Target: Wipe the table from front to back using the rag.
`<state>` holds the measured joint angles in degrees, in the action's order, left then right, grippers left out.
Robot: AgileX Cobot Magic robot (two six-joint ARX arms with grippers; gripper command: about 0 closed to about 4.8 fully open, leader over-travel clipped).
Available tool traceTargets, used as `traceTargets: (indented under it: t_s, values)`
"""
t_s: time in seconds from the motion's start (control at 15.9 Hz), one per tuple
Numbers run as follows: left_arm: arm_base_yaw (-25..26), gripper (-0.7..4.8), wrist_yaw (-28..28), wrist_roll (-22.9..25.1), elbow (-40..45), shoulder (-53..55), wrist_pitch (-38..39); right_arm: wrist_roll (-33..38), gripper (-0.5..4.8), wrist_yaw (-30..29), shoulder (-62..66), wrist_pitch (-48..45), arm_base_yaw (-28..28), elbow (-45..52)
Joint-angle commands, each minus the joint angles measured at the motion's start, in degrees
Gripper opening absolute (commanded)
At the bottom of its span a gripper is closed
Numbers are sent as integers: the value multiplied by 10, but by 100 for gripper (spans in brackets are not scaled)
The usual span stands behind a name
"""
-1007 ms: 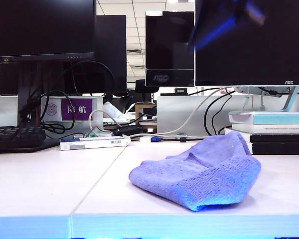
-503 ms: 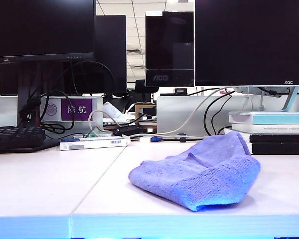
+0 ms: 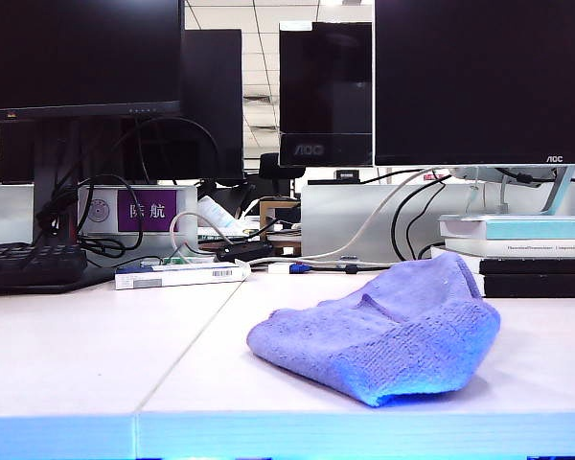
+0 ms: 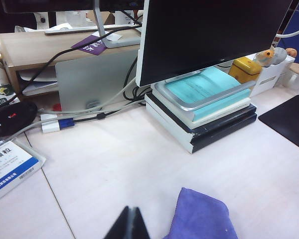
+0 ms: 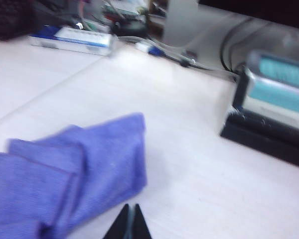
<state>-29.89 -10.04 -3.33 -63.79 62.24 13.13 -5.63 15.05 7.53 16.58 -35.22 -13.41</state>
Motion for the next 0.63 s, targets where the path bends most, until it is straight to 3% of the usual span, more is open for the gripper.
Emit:
traceTargets:
  t_s: [0.06, 0.25, 0.38, 0.63]
  values:
    - [-1, -4, -1, -1, -4, -1, -3, 0, -5, 2, -26, -64, 53, 67]
    - [-1, -4, -1, -1, -4, -1, -3, 10, -5, -49, -25, -64, 120, 89]
    - [-1, -4, -1, -1, -4, -1, -3, 72, -5, -49, -25, -62, 183, 104]
    - [-1, -4, -1, -1, -4, -1, -3, 78, -5, -93, -24, -46, 245, 125]
